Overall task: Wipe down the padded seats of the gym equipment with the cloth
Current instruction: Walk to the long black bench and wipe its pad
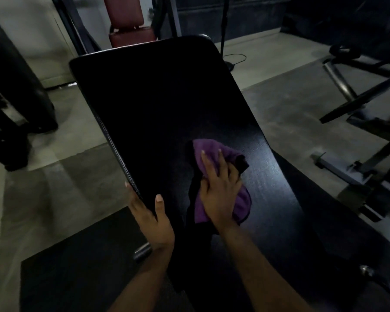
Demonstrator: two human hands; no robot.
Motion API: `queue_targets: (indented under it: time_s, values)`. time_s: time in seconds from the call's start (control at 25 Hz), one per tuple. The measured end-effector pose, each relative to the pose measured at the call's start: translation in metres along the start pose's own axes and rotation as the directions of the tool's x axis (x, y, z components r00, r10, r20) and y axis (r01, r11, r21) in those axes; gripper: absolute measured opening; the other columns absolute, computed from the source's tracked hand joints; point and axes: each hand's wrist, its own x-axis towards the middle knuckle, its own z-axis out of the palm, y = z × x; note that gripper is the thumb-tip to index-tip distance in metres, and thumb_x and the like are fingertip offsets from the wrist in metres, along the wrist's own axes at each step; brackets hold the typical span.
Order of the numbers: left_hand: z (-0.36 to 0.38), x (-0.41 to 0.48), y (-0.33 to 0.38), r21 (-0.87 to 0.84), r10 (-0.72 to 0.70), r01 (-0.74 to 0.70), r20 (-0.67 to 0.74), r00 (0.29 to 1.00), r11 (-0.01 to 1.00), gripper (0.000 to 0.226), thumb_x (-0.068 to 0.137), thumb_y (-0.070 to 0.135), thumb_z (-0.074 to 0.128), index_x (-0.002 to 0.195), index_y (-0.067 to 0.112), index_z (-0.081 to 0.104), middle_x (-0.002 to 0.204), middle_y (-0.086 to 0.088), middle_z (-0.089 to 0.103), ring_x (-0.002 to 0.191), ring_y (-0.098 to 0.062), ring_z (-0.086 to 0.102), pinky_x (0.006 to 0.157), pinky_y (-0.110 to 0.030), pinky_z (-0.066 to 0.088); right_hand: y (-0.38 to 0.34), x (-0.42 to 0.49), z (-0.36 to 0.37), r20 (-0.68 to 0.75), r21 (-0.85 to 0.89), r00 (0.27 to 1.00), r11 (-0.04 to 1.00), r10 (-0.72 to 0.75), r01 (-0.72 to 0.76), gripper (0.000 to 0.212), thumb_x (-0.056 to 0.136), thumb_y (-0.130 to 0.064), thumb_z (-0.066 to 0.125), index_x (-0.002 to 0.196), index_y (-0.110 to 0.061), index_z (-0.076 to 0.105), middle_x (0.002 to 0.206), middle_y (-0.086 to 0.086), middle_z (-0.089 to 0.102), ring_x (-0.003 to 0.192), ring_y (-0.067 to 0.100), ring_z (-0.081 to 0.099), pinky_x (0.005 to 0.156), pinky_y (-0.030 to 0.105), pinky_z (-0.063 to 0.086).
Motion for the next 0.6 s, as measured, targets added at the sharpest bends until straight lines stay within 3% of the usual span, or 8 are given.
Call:
queue_targets:
  time_s: [0.12, 0.2, 0.36, 0.4, 0.48, 0.52, 0.6]
  values:
    - [-0.004, -0.002, 0.002, -0.001, 0.06, -0.06, 0.01, 0.998, 0.998, 0.086, 0.087, 0.068, 0.032, 0.149, 0.011, 0.013, 0.154, 0.008, 0.013, 0.143, -0.005, 0.013, 0.113, -0.009, 0.011, -0.014, -0.03, 0.004, 0.061, -0.021, 0.971, 0.973, -0.23, 0.232, 0.062, 0.079, -0.036, 0.038, 0.14, -0.043, 0.027, 0.15, 0.0, 0.034, 0.126, 0.024, 0.028, 0.096, 0.06, 0.036]
    - [-0.002, 0.0, -0.001, 0.003, 0.019, -0.019, 0.015, 1.0, 1.0, 0.093, 0.084, 0.073, 0.03, 0.149, 0.007, 0.017, 0.154, 0.002, 0.017, 0.143, -0.009, 0.018, 0.113, -0.01, 0.014, -0.016, -0.051, 0.005, 0.111, -0.004, 0.917, 0.923, -0.383, 0.385, 0.058, 0.08, -0.037, 0.04, 0.137, -0.042, 0.032, 0.149, -0.004, 0.031, 0.125, 0.021, 0.03, 0.097, 0.054, 0.037]
    - [-0.007, -0.001, 0.001, -0.106, -0.28, 0.279, 0.001, 0.96, 0.955, 0.096, 0.075, 0.079, 0.041, 0.145, 0.016, 0.027, 0.151, -0.011, 0.032, 0.139, -0.026, 0.033, 0.117, -0.048, 0.025, -0.015, -0.07, -0.012, 0.189, 0.219, 0.827, 0.844, -0.53, 0.49, 0.051, 0.075, -0.032, 0.042, 0.125, -0.039, 0.045, 0.136, -0.005, 0.051, 0.114, 0.017, 0.04, 0.093, 0.04, 0.043]
    - [-0.012, 0.002, 0.008, -0.15, -0.32, 0.319, 0.017, 0.947, 0.936, 0.088, 0.077, 0.075, 0.044, 0.145, 0.02, 0.029, 0.151, -0.008, 0.032, 0.139, -0.024, 0.033, 0.117, -0.047, 0.024, -0.012, -0.061, -0.021, 0.184, 0.285, 0.844, 0.849, -0.504, 0.445, 0.054, 0.075, -0.029, 0.042, 0.128, -0.039, 0.044, 0.135, -0.005, 0.051, 0.117, 0.017, 0.042, 0.098, 0.035, 0.038]
    - [-0.016, 0.025, 0.028, -0.265, -0.35, 0.346, 0.031, 0.936, 0.9, 0.074, 0.083, 0.06, 0.048, 0.145, 0.024, 0.03, 0.153, -0.003, 0.031, 0.14, -0.02, 0.031, 0.119, -0.042, 0.021, 0.004, -0.021, -0.038, 0.178, 0.369, 0.941, 0.906, -0.287, 0.206, 0.054, 0.079, -0.024, 0.043, 0.131, -0.036, 0.045, 0.137, 0.002, 0.05, 0.124, 0.025, 0.045, 0.106, 0.029, 0.027]
    - [-0.013, 0.044, 0.038, -0.271, -0.337, 0.327, 0.01, 0.941, 0.905, 0.066, 0.09, 0.049, 0.047, 0.146, 0.02, 0.03, 0.153, -0.005, 0.031, 0.141, -0.021, 0.03, 0.119, -0.041, 0.021, 0.016, 0.01, -0.043, 0.143, 0.379, 0.98, 0.922, -0.135, 0.072, 0.053, 0.081, -0.023, 0.044, 0.133, -0.03, 0.047, 0.138, 0.007, 0.05, 0.126, 0.029, 0.044, 0.108, 0.031, 0.026]
    - [-0.004, 0.082, 0.058, -0.195, -0.327, 0.309, -0.071, 0.942, 0.931, 0.054, 0.098, 0.027, 0.044, 0.146, 0.009, 0.028, 0.153, -0.011, 0.029, 0.142, -0.026, 0.028, 0.119, -0.036, 0.017, 0.034, 0.071, -0.047, 0.087, 0.266, 0.993, 0.959, 0.079, -0.099, 0.051, 0.088, -0.024, 0.046, 0.139, -0.02, 0.04, 0.145, 0.012, 0.041, 0.133, 0.034, 0.036, 0.107, 0.042, 0.028]
